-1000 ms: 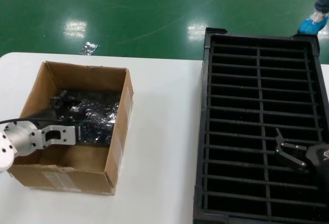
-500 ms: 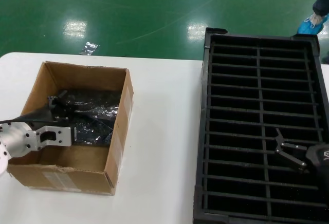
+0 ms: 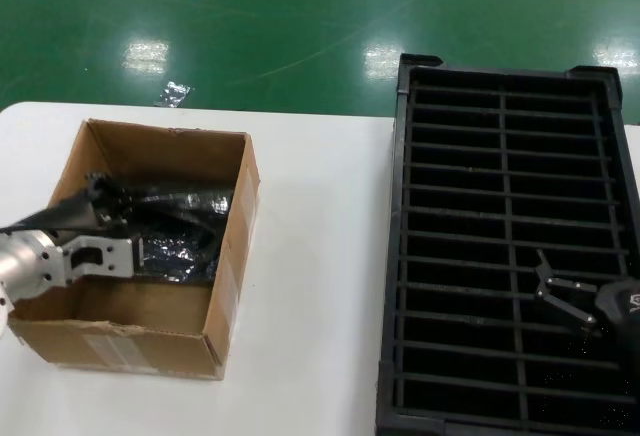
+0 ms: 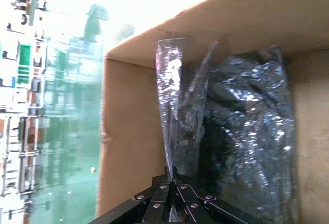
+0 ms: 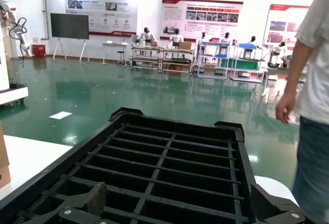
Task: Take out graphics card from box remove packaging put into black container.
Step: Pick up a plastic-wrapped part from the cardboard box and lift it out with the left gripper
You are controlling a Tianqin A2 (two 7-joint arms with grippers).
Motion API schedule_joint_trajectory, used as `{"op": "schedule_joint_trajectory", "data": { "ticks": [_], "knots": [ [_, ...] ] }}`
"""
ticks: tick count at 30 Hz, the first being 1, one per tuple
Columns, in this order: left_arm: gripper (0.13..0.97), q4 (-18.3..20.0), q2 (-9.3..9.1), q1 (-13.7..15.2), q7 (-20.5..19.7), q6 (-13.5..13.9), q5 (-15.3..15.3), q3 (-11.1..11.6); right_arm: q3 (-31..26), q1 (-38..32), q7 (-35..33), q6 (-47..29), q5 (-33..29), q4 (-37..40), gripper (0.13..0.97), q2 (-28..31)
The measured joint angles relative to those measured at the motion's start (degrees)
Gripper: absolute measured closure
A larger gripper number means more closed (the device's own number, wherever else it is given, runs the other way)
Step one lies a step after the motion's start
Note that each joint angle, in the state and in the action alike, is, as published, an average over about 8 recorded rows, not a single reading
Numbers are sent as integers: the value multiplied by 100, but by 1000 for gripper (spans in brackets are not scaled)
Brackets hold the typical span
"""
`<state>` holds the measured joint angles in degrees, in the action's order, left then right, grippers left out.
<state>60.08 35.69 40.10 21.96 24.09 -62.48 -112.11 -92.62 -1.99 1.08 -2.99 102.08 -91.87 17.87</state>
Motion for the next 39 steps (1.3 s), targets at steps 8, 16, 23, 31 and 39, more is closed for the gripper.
{"op": "schedule_joint_trajectory", "data": {
  "ticks": [8, 16, 23, 31, 39],
  "knots": [
    [958, 650, 141, -238, -337, -6, 357, 325, 0, 0, 0, 0, 0, 0, 129, 0],
    [958, 1454, 252, -608, -674, 67, 732, 765, 0, 0, 0, 0, 0, 0, 129, 0],
    [958, 2561, 319, -1199, -1086, 281, 1139, 1401, 0, 0, 0, 0, 0, 0, 129, 0],
    [958, 3950, 315, -1979, -1539, 582, 1397, 2255, 0, 0, 0, 0, 0, 0, 129, 0],
    [958, 4961, 294, -2670, -1799, 871, 1277, 2627, 0, 0, 0, 0, 0, 0, 129, 0]
  ]
}}
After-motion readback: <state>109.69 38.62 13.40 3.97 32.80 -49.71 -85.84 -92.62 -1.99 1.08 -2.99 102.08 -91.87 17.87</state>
